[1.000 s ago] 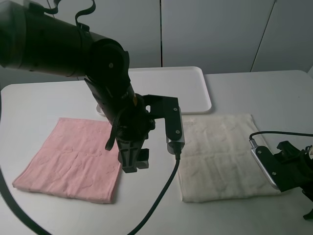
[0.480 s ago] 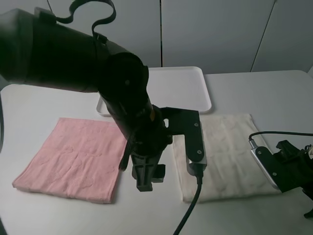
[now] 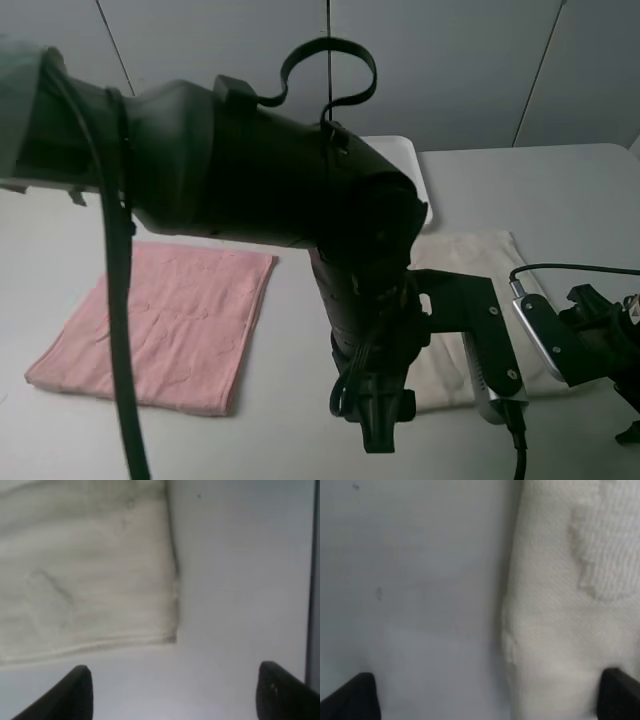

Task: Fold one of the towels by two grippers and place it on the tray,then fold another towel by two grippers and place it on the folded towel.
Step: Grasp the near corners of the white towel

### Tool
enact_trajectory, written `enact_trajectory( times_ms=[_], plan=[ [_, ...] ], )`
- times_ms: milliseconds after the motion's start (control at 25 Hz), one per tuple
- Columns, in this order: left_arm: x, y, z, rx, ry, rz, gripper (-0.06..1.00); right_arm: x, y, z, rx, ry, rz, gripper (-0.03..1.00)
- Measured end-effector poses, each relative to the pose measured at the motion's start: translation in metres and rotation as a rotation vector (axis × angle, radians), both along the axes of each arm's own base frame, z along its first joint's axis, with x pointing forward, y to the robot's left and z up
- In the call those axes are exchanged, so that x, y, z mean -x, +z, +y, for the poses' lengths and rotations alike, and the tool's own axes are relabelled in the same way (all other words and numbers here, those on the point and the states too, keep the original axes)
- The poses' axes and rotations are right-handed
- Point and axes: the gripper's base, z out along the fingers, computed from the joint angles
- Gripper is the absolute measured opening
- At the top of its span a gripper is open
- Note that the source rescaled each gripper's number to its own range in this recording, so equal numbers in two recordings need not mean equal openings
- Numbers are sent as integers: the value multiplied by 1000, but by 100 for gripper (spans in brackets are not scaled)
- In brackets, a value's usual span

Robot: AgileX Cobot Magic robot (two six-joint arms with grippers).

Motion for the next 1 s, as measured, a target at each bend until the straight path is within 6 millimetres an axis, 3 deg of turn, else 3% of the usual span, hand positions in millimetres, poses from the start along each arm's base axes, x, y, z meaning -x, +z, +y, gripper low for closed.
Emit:
enact_trajectory(
  times_ms=[320, 640, 1000],
  plan=[
    [12, -31, -23, -75, 34, 47, 86, 0, 0, 0, 2, 4, 0, 94],
    [8, -50, -24, -132, 78, 34, 86, 0, 0, 0, 2, 2, -1, 94],
    [9, -54, -28, -111, 107, 4, 86, 0, 0, 0, 2, 0, -1, 94]
  ],
)
